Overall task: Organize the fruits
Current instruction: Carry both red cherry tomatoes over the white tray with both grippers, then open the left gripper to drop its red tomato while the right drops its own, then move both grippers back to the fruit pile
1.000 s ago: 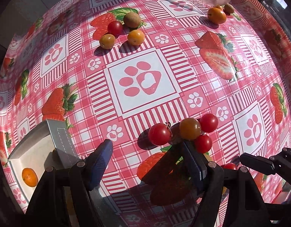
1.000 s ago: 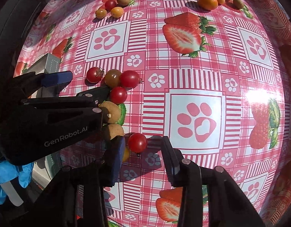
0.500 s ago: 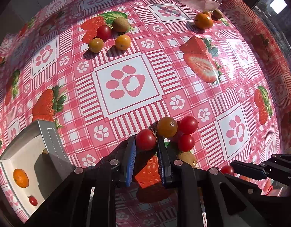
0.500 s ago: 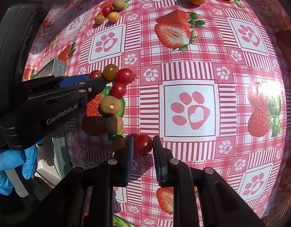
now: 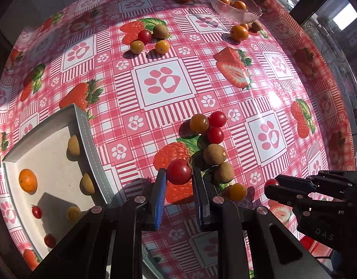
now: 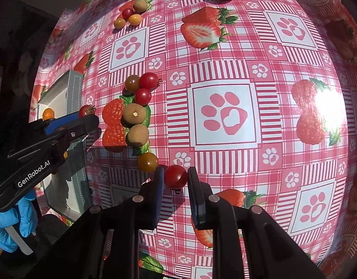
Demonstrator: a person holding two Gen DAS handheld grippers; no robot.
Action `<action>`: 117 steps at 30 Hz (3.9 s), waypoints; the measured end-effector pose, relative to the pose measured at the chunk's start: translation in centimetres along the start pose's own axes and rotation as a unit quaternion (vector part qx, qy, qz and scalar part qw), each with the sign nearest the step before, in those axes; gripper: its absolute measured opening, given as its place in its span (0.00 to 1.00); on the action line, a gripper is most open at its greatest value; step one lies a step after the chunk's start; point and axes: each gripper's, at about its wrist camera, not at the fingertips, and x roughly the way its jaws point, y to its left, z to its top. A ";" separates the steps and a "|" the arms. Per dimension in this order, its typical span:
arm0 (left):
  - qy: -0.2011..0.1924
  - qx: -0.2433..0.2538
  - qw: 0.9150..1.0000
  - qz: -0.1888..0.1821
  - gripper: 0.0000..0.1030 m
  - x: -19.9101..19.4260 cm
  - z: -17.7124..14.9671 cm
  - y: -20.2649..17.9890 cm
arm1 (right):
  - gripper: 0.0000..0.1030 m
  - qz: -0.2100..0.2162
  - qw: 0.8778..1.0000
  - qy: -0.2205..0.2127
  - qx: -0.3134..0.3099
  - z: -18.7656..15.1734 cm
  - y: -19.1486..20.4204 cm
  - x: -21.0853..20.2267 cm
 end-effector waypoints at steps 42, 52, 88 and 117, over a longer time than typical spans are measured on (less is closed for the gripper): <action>-0.041 -0.099 0.994 -0.001 0.23 -6.6 -8.6 8.8 | 0.22 -0.018 0.993 -0.020 -0.112 0.7 11.9 -3.6; -0.042 -0.154 0.987 0.018 0.23 -6.8 -12.4 12.2 | 0.22 -0.007 0.986 -0.002 -0.169 0.5 16.6 -2.1; 0.027 -0.215 0.975 0.048 0.75 -0.9 -17.1 13.5 | 0.56 -0.015 0.956 0.142 -0.255 -3.0 24.2 10.6; -0.022 -0.066 0.996 0.047 0.75 -5.5 -5.7 8.0 | 0.82 -0.075 0.997 0.006 -0.026 -1.8 6.1 -0.4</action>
